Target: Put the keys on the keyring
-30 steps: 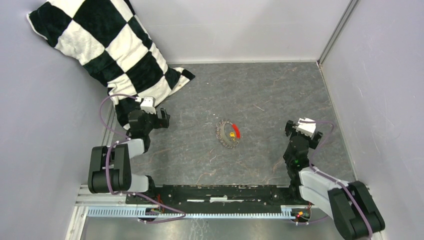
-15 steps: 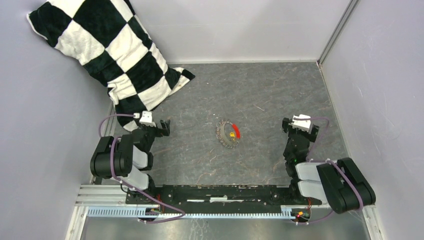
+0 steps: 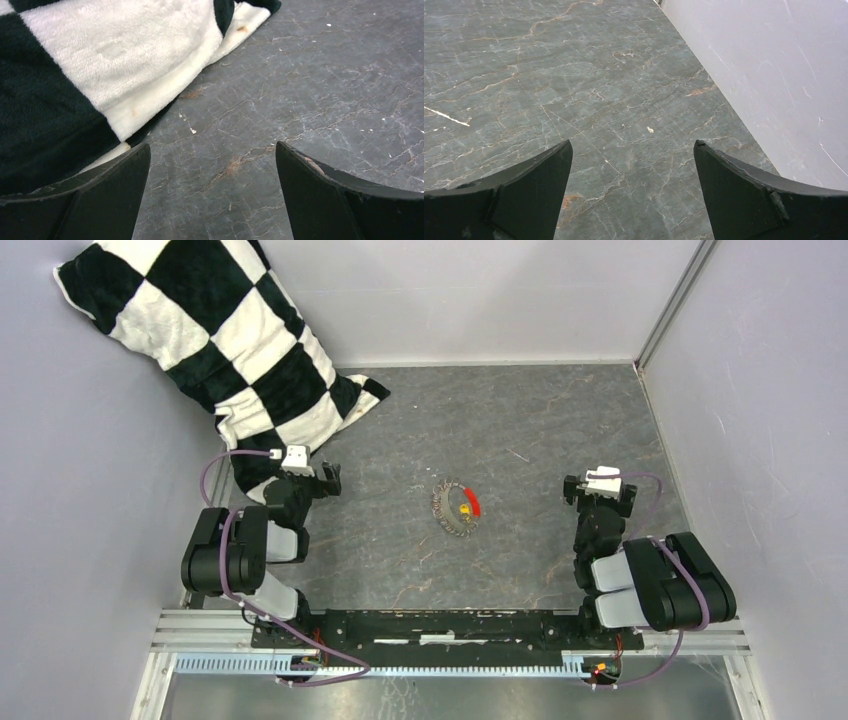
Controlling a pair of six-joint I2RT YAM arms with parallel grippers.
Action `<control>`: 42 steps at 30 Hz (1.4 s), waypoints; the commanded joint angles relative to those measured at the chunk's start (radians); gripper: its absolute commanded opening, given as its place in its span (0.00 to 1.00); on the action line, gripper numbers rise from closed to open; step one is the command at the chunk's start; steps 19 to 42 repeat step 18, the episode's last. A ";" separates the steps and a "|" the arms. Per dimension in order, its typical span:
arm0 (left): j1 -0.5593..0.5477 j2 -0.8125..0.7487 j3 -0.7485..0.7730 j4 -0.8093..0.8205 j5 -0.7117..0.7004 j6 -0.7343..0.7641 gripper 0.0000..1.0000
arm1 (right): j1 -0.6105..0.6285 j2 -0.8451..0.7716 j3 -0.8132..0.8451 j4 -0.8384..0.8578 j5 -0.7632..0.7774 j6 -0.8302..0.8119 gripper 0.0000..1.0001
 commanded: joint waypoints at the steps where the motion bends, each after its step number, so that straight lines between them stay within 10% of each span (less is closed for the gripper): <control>1: -0.001 -0.016 -0.002 0.006 -0.031 -0.010 1.00 | -0.003 -0.017 -0.093 0.031 -0.037 0.011 0.98; 42: -0.006 -0.012 0.008 -0.005 -0.042 -0.008 1.00 | -0.003 -0.018 -0.093 0.031 -0.035 0.011 0.98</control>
